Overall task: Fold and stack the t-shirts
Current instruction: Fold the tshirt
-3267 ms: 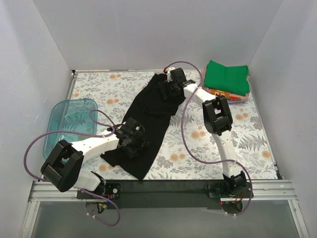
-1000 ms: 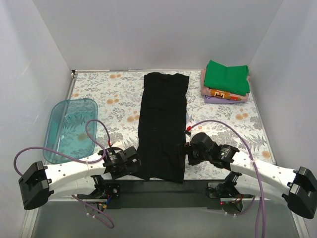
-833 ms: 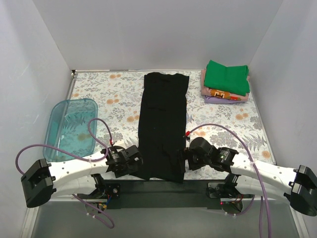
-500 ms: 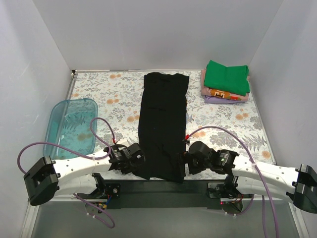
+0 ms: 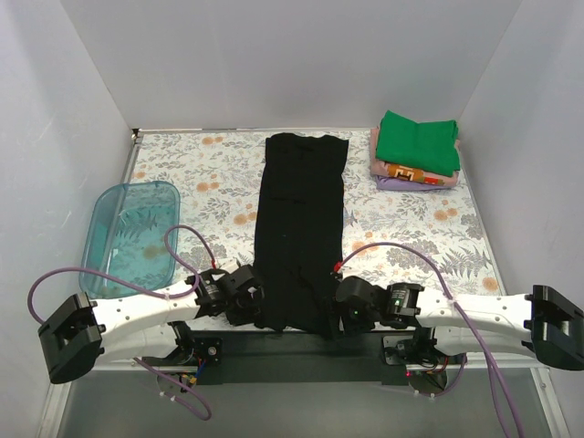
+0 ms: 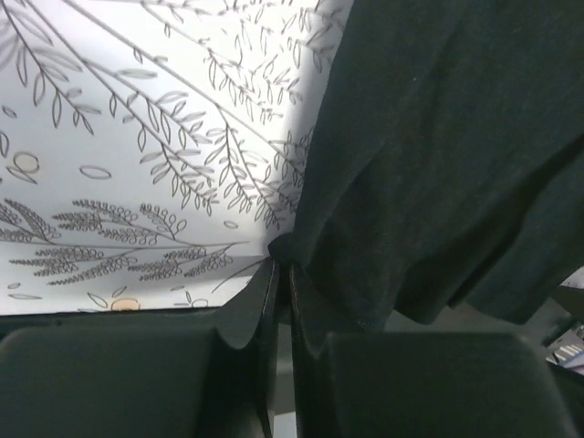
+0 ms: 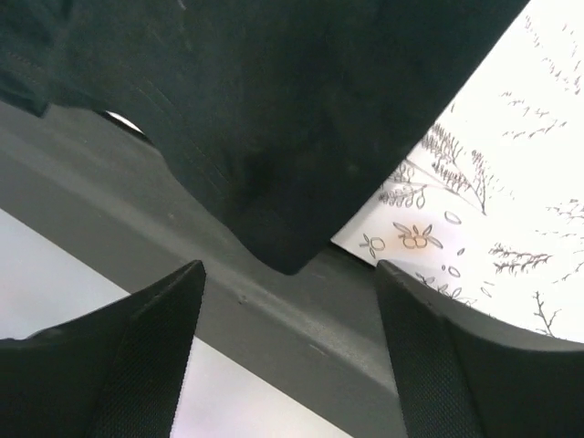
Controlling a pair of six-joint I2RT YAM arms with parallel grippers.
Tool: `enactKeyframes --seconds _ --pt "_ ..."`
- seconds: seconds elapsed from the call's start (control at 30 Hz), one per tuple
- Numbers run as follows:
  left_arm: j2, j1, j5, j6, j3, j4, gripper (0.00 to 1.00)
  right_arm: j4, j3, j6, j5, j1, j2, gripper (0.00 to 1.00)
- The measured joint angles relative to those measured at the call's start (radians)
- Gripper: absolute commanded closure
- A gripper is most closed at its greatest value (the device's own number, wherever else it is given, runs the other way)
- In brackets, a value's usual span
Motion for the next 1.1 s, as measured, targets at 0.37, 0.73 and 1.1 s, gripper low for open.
enactKeyframes --seconds 0.37,0.73,1.1 --pt "-0.029 -0.006 0.027 -0.003 -0.011 -0.037 1.0 0.016 0.0 0.063 0.024 0.027 0.063 0.62" --pt "-0.028 -0.006 0.039 -0.002 0.003 -0.08 1.0 -0.01 -0.001 0.099 0.05 0.027 -0.065 0.99" --pt "-0.104 -0.011 0.114 -0.001 -0.014 -0.163 1.0 -0.142 -0.002 0.079 -0.062 0.027 -0.1 0.99"
